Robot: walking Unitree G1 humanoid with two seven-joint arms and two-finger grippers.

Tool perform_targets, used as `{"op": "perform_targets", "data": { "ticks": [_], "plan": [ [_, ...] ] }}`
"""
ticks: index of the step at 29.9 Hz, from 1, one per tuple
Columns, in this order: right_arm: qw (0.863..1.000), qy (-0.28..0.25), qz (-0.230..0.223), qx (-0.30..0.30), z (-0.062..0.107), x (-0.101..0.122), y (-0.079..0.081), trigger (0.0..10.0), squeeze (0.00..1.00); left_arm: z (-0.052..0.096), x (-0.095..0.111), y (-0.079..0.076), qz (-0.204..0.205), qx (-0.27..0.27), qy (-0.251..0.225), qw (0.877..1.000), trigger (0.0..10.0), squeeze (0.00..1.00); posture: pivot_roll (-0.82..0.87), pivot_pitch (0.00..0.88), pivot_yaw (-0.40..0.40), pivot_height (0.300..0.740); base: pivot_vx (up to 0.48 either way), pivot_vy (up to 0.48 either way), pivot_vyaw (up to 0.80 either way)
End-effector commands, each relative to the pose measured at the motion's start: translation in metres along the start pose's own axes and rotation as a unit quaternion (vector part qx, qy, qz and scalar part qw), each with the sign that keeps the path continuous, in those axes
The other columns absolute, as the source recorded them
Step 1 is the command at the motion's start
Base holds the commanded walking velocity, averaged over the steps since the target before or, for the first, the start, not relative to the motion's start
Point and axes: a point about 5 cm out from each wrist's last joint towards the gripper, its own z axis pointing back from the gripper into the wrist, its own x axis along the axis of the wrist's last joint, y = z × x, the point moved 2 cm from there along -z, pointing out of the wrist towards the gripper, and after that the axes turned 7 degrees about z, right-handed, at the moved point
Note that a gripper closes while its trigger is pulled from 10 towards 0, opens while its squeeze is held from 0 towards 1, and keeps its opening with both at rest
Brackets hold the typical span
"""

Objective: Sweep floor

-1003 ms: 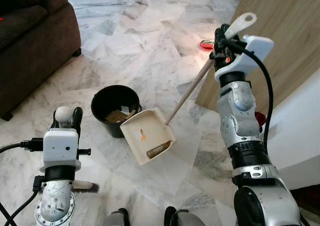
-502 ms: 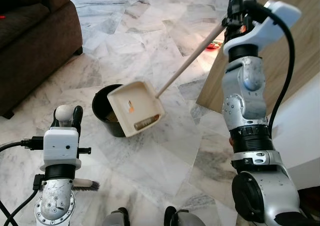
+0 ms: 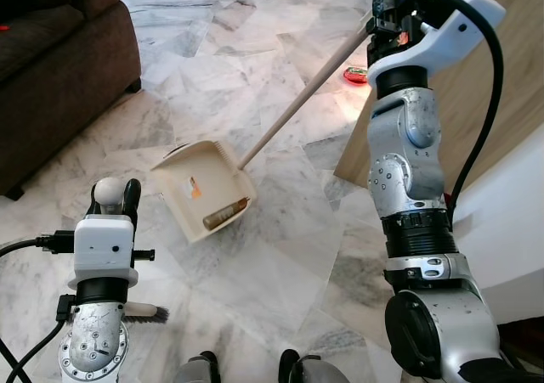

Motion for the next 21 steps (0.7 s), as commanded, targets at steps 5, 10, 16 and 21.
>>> {"op": "perform_targets", "data": {
  "ticks": [5, 10, 16, 21],
  "plan": [
    [0.999, -0.043, -0.017, 0.015, -0.0012, 0.0204, 0.007, 10.0, 0.0, 0.0007, 0.0025, 0.0026, -0.009, 0.002, -0.006, 1.0, 10.0, 0.0, 0.11, 0.217, -0.048, 0.74, 0.0, 0.0, 0.0],
    [0.999, -0.041, -0.019, 0.018, -0.0005, 0.0196, 0.008, 10.0, 0.0, 0.0011, 0.0025, 0.0025, -0.01, 0.001, -0.006, 1.0, 10.0, 0.0, 0.11, 0.216, -0.049, 0.74, 0.097, 0.0, 0.0],
    [0.999, -0.038, -0.019, 0.025, 0.0005, 0.0187, 0.0103, 10.0, 0.0, 0.0011, 0.0029, 0.0027, -0.01, 0.002, -0.007, 1.0, 10.0, 0.0, 0.11, 0.21, -0.048, 0.74, 0.252, 0.0, 0.0],
    [0.999, -0.039, -0.019, 0.026, 0.0013, 0.0188, 0.0106, 10.0, 0.0, 0.0012, 0.0034, 0.0028, -0.011, 0.002, -0.009, 1.0, 10.0, 0.0, 0.12, 0.204, -0.047, 0.74, 0.266, 0.0, 0.0]
  ]
}}
